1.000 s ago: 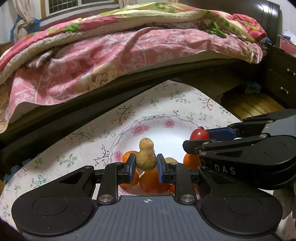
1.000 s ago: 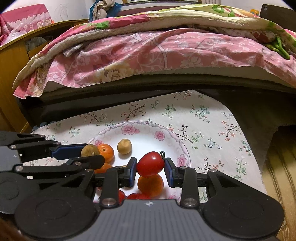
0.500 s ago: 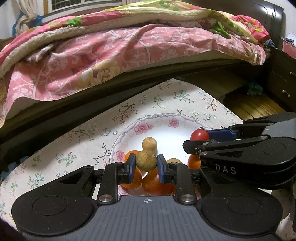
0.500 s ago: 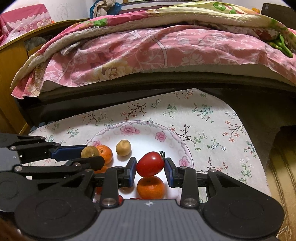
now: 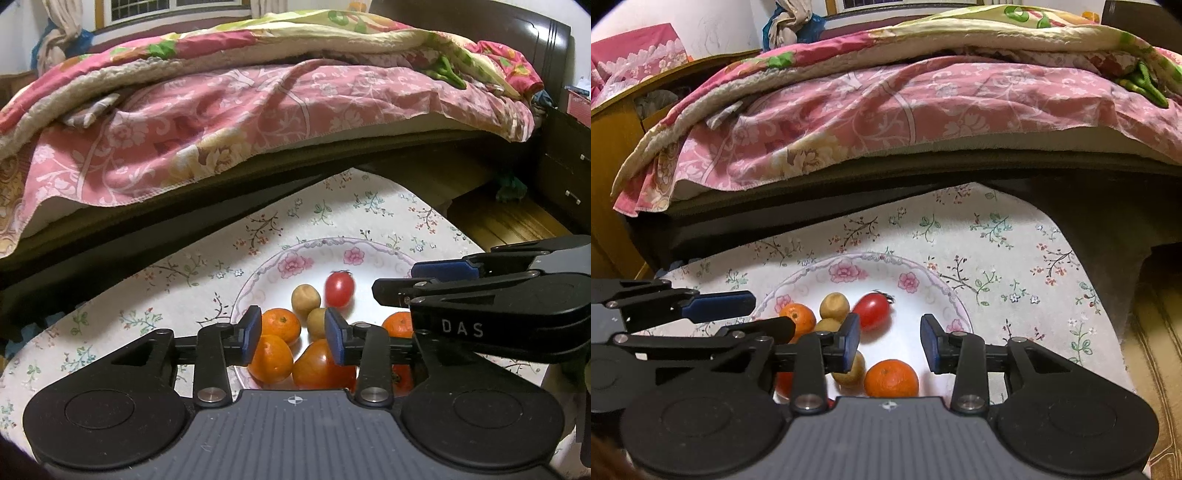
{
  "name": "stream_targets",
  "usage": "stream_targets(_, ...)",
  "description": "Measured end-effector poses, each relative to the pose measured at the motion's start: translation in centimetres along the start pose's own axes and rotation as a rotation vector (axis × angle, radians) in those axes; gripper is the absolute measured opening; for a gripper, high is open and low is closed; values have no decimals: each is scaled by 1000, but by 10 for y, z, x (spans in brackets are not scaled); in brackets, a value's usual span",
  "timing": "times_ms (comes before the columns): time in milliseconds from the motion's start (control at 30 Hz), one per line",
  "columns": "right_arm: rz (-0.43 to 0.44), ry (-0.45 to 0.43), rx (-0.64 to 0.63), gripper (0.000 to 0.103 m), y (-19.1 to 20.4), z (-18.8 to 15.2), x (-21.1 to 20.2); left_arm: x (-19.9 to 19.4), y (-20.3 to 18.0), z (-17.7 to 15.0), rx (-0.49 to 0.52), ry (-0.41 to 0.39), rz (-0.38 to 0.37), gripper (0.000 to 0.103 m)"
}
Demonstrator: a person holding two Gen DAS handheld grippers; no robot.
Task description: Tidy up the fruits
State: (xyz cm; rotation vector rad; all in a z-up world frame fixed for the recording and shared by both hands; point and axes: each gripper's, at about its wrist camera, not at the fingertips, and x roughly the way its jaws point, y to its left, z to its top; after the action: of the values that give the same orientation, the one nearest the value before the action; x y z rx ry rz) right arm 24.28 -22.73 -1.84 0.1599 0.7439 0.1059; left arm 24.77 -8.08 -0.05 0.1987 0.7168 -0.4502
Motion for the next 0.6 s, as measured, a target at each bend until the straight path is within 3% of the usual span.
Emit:
stream_targets(300,-31,1,3,41,0,-1,-8,-6,2,0,-5,7,30,53)
stream_targets(600,-54,8,18,41,1,-9,-33,-27,-5,0,-14,-2,52,70)
